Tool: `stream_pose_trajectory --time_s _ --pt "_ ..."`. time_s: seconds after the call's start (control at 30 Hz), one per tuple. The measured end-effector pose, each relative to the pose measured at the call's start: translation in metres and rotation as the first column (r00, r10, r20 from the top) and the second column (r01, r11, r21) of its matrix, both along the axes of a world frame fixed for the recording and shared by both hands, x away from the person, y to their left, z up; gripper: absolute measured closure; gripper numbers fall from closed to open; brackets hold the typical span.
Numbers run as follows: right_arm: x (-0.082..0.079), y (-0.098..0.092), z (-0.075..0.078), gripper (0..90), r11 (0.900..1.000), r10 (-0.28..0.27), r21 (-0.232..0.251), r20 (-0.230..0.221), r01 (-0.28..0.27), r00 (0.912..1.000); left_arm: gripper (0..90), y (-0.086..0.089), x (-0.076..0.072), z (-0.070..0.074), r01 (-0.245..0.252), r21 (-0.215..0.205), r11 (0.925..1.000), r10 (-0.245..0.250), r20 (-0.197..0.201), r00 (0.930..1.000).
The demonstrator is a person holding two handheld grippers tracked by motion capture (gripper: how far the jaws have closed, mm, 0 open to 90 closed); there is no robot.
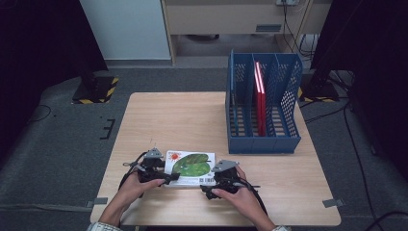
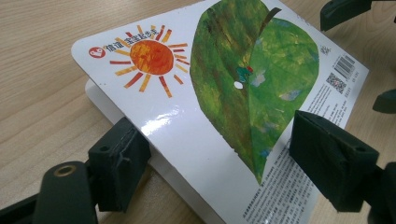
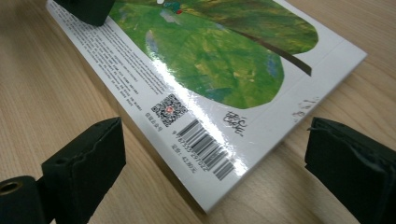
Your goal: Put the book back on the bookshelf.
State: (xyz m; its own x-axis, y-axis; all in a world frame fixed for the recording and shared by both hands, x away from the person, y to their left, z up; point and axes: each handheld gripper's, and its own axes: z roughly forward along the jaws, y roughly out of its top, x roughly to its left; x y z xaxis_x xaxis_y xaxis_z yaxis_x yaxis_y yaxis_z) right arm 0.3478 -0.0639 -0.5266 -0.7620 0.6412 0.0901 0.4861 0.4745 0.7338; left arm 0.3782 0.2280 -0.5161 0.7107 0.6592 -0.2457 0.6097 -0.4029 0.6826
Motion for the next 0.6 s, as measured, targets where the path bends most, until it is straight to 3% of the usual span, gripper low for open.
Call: stream_pose_trajectory --time_s 0.37,0.5,0.6 --pt "0.0064 -0.0062 -0.0025 7.1 1.000 -0.024 -0.011 -0.004 0.024 0.9997 22.2 0.0005 -0.0003 -0.0004 0.006 0.000 1.0000 -0.006 0.008 1.0000" --pt "0.0084 -0.0035 -0.0070 6.5 1.000 -0.004 -0.008 -0.033 0.004 0.9994 26.0 0.0002 0.0000 -0.0005 0.015 -0.005 0.9999 -0.015 0.008 0.9999" --pt "0.0075 0.0009 -0.0091 4.2 1.000 0.011 -0.024 -0.018 -0.011 0.9998 29.9 -0.0008 0.0000 -0.0004 0.022 -0.003 0.9997 -0.022 0.013 0.9997"
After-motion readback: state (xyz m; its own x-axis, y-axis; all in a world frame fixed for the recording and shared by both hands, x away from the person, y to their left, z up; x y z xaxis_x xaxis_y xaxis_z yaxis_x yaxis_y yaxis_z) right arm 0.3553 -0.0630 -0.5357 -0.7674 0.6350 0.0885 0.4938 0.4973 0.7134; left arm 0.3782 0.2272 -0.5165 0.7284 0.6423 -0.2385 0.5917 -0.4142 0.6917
